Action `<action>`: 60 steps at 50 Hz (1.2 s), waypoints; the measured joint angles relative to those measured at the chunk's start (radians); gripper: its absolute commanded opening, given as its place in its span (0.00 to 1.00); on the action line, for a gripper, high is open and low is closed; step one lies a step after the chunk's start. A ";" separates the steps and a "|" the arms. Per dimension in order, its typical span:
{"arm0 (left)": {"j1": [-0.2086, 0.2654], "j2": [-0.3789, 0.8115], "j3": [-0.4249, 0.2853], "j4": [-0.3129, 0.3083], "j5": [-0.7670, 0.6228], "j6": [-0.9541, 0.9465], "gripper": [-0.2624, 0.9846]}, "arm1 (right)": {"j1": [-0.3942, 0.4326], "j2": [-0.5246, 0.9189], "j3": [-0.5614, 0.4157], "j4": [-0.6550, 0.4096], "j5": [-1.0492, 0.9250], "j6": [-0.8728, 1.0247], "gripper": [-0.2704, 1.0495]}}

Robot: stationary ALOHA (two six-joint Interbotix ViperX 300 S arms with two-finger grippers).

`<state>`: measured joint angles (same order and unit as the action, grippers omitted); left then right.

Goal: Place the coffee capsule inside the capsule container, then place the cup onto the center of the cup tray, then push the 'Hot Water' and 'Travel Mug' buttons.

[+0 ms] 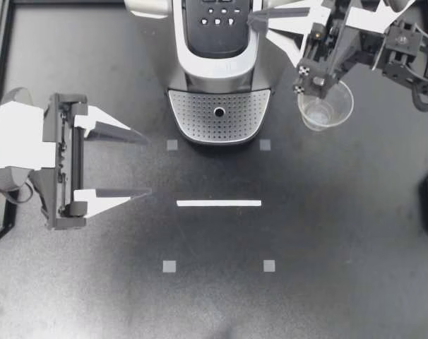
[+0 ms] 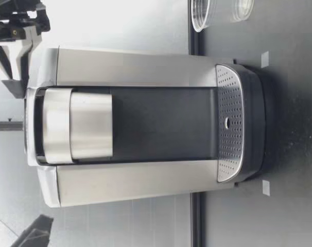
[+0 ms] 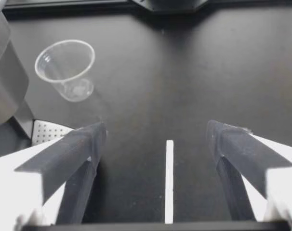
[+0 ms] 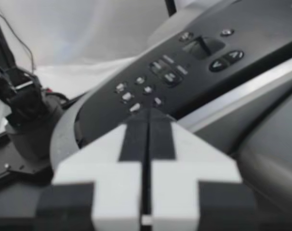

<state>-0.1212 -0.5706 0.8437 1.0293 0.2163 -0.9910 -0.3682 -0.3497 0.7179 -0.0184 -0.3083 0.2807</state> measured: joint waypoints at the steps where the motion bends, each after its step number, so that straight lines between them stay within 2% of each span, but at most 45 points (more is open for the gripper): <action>1: 0.000 0.000 0.000 0.000 0.000 0.000 0.84 | 0.002 -0.006 0.002 0.000 0.002 0.000 0.24; 9: 0.000 0.000 -0.002 0.000 0.000 0.000 0.84 | 0.005 -0.091 0.069 0.023 0.026 0.057 0.24; 22: 0.000 0.000 0.009 0.000 0.000 0.000 0.84 | 0.003 -0.287 0.321 0.051 0.132 0.255 0.24; 31: 0.000 0.000 0.008 0.000 0.000 0.000 0.84 | -0.023 -0.371 0.440 0.061 0.222 0.407 0.24; 47: 0.000 0.003 0.017 -0.002 -0.006 0.000 0.84 | -0.184 -0.437 0.566 0.063 0.324 0.549 0.24; 60: 0.000 0.005 0.023 0.000 -0.008 0.000 0.84 | -0.198 -0.391 0.598 0.063 0.330 0.552 0.28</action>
<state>-0.1212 -0.5660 0.8667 1.0293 0.2086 -0.9910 -0.5660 -0.7409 1.3162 0.0445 0.0215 0.8330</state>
